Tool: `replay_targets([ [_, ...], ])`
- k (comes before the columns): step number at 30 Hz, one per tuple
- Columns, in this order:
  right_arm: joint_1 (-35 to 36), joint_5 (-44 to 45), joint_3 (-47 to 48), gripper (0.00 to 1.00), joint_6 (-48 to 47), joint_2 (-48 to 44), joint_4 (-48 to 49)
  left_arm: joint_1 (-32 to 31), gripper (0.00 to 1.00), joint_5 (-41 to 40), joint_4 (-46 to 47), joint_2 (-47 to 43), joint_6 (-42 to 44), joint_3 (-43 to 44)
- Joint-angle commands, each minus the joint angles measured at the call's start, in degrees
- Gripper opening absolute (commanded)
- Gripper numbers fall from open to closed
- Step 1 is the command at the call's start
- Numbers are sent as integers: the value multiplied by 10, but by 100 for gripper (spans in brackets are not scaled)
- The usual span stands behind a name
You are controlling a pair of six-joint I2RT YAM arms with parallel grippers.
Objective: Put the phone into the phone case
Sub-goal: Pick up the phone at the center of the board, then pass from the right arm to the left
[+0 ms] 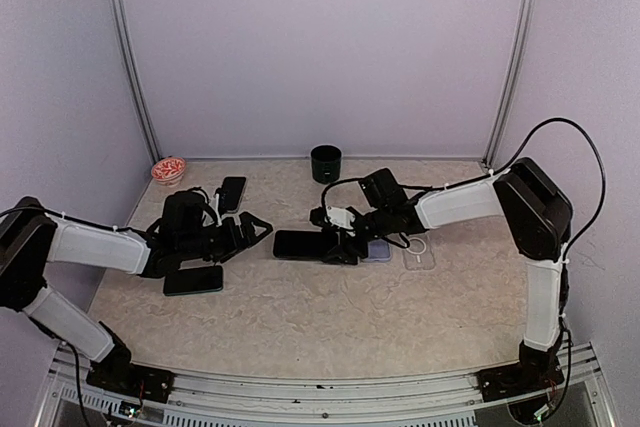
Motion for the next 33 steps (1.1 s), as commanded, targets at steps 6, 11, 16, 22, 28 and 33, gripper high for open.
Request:
replay_targets([
  [6,23,5,-52,34,6,-93,79,6,99,73,88,48,-10,-3],
  [11,37,16,-87,34,5,-122,110,3,98,111,118,59,-18,0],
  [16,59,45,-116,34,-1,-144,136,-6,95,151,146,64,-26,7],
  [22,70,72,-142,34,-3,-168,168,-27,92,181,143,68,-26,29],
  [28,74,92,-148,34,-12,-182,172,-40,83,198,143,62,-23,32],
  [33,75,96,-154,34,-15,-188,175,-42,68,201,149,58,-28,25],
])
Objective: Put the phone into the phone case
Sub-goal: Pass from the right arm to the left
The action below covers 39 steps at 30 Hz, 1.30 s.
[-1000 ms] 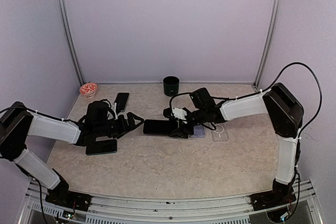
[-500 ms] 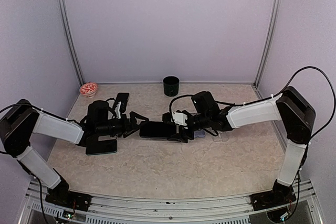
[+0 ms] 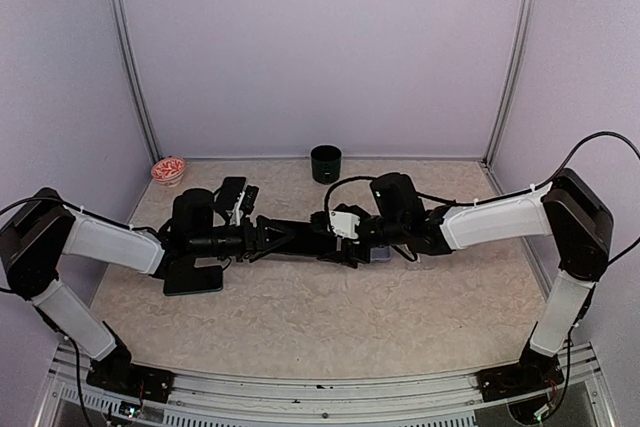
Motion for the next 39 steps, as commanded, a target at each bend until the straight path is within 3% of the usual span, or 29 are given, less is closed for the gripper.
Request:
replay_targets([
  [1,6,5,-6,35,-6,-29,41,-3,66,16,20,-3,0,2],
  [12,5,-15,-14,35,-15,-43,32,-3,47,19,30,0,-4,3],
  [27,5,-18,-21,38,-16,-54,32,-6,8,28,56,5,-9,-12],
  [30,5,-5,-20,49,-9,-60,33,-6,4,27,56,3,-6,-13],
  [36,2,29,-27,89,-1,-78,34,-6,0,16,51,-11,6,-19],
  [39,-7,35,-32,99,6,-89,35,-6,0,11,48,-21,12,-22],
])
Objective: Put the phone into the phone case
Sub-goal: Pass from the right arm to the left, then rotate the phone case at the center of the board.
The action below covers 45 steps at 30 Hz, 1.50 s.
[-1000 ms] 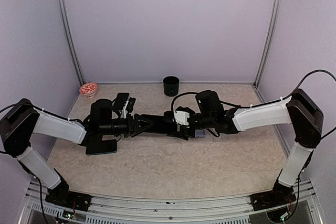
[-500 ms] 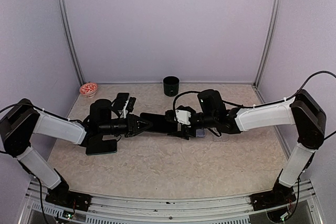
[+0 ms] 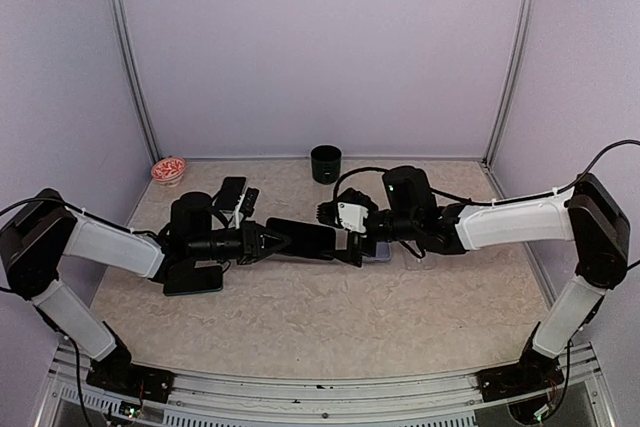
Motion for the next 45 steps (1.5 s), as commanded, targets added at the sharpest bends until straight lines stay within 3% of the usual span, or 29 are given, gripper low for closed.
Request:
replay_targets([
  [1,-11,19,-8,100,18,-40,22,-2,0,-13,2,-23,21,-8],
  [7,-56,1,12,100,69,-47,6,-2,0,-16,-22,-29,31,-1],
  [16,-117,65,113,99,115,12,-99,-2,0,-29,-36,-36,27,0],
  [27,-172,92,237,87,100,132,-290,-4,0,-6,-16,-34,16,0],
  [30,-182,88,251,83,90,154,-315,-5,0,1,-14,-35,16,2],
  [45,-206,85,335,80,58,238,-386,-9,0,0,-7,-37,11,3],
])
